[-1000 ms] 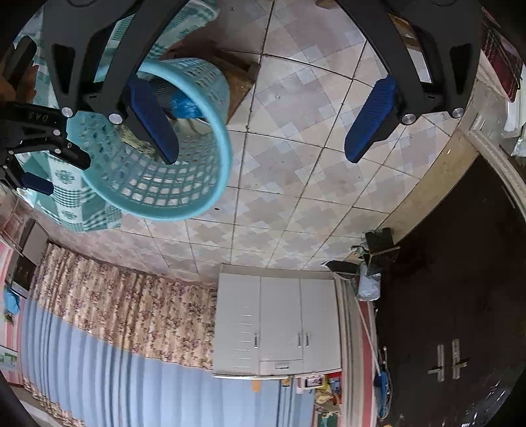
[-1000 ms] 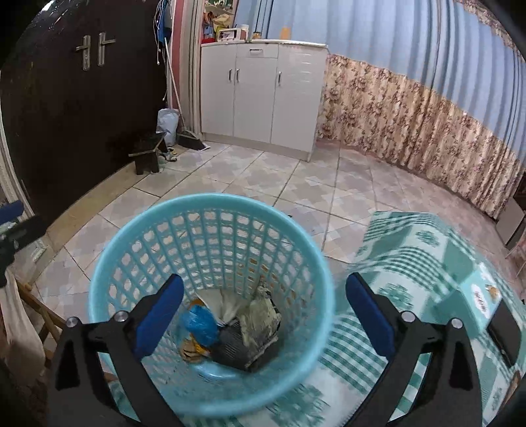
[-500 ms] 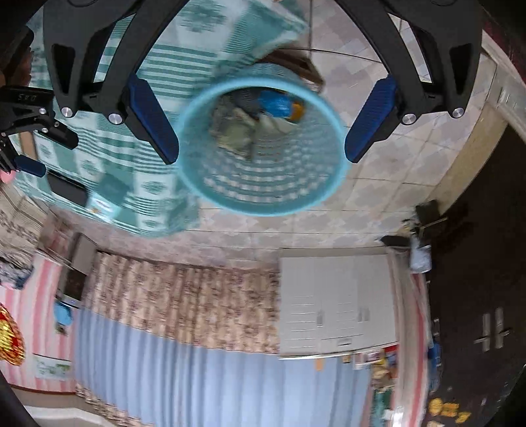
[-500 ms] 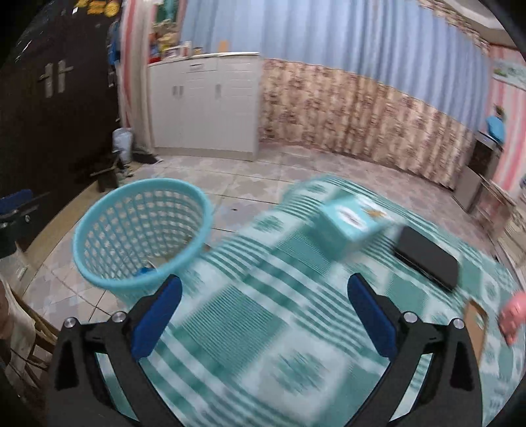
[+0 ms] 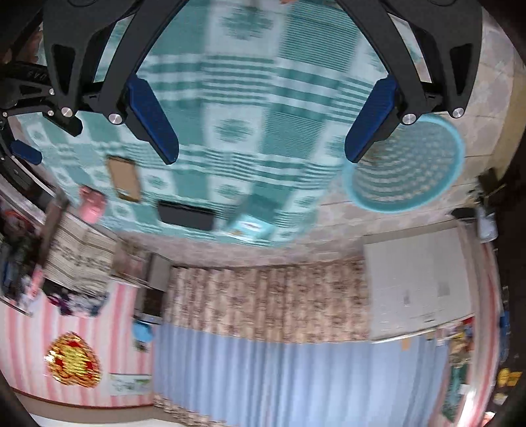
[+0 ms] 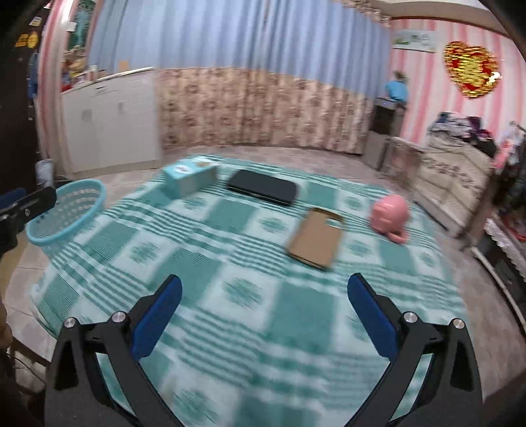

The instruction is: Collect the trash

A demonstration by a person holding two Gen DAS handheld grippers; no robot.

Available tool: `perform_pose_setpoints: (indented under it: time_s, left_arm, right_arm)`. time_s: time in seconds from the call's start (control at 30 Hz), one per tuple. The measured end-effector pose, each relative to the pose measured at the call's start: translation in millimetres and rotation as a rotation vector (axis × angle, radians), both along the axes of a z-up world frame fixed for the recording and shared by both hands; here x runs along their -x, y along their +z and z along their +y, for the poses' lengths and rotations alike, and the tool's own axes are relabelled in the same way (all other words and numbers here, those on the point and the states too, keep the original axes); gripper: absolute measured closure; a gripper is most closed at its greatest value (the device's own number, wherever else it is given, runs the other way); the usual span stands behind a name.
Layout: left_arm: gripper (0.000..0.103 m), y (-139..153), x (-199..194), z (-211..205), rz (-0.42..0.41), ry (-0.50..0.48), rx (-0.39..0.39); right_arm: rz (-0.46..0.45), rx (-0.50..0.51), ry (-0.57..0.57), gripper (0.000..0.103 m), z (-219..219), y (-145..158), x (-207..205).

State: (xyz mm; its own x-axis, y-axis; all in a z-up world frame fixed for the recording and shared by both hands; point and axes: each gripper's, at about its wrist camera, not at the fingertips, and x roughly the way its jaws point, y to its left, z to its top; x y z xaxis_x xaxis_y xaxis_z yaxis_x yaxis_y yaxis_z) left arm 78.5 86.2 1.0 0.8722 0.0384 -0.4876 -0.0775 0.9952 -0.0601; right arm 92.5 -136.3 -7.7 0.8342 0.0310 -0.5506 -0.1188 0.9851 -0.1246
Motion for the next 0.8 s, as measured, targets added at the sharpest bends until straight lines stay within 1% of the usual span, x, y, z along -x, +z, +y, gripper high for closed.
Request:
perform_pose_setpoints:
  time_s: [0.07, 0.13, 0.27, 0.37, 0.5, 0.7, 0.8]
  left_arm:
    - [0.005, -3, 4, -21, 0.002, -0.046, -0.003]
    - [0.005, -4, 9, -37, 0.005, -0.096, 0.014]
    - [0.005, -7, 19, -60, 0.014, -0.144, 0.019]
    - [0.005, -6, 29, -70, 0.007, -0.162, 0.015]
    - [0.005, -1, 43, -78, -0.022, -0.168, -0.001]
    - [0.005, 8, 57, -80, -0.050, -0.155, -0.026]
    - [0.005, 11, 63, -84, -0.065, -0.165, -0.027]
  right_arm:
    - [-0.025, -0.008, -0.054, 0.005, -19, 4, 18]
    - [-0.054, -0.016, -0.097, 0.005, -35, 11, 32]
    - [-0.083, -0.037, -0.162, 0.005, -57, 20, 56]
    - [-0.105, -0.052, -0.187, 0.005, -66, 24, 71]
    - [-0.120, -0.069, -0.187, 0.005, -69, 25, 81]
    - [-0.140, -0.077, -0.178, 0.005, -68, 24, 95]
    - [-0.148, -0.080, -0.187, 0.005, -73, 25, 102]
